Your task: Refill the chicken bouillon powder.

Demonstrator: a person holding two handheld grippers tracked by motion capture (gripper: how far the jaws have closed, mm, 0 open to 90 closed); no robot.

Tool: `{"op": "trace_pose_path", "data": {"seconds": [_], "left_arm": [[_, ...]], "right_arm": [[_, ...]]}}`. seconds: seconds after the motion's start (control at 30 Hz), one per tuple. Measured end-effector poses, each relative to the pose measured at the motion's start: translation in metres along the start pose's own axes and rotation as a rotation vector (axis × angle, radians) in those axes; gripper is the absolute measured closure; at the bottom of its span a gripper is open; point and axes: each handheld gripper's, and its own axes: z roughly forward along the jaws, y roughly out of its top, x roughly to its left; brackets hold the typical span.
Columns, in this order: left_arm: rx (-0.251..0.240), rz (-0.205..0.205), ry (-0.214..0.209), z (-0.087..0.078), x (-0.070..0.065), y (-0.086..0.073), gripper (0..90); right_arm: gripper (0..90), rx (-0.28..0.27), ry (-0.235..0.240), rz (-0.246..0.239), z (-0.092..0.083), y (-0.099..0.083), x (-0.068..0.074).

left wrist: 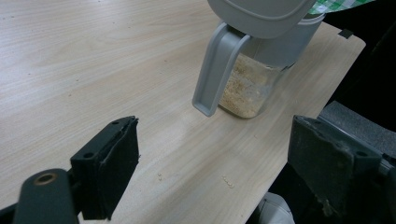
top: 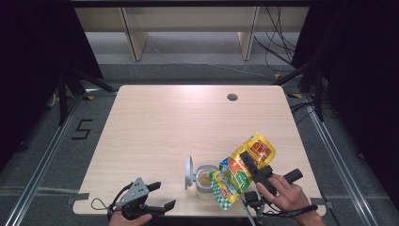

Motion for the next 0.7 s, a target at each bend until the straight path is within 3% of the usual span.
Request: {"op": "trace_pose_path", "data": {"seconds": [0.7], "left_arm": [[0.0, -0.002, 0.001, -0.0001, 0.0002, 0.0002, 16.0]], "right_arm": [[49.6, -0.002, 0.008, 0.021, 0.0005, -0.0015, 0.0003]]}}
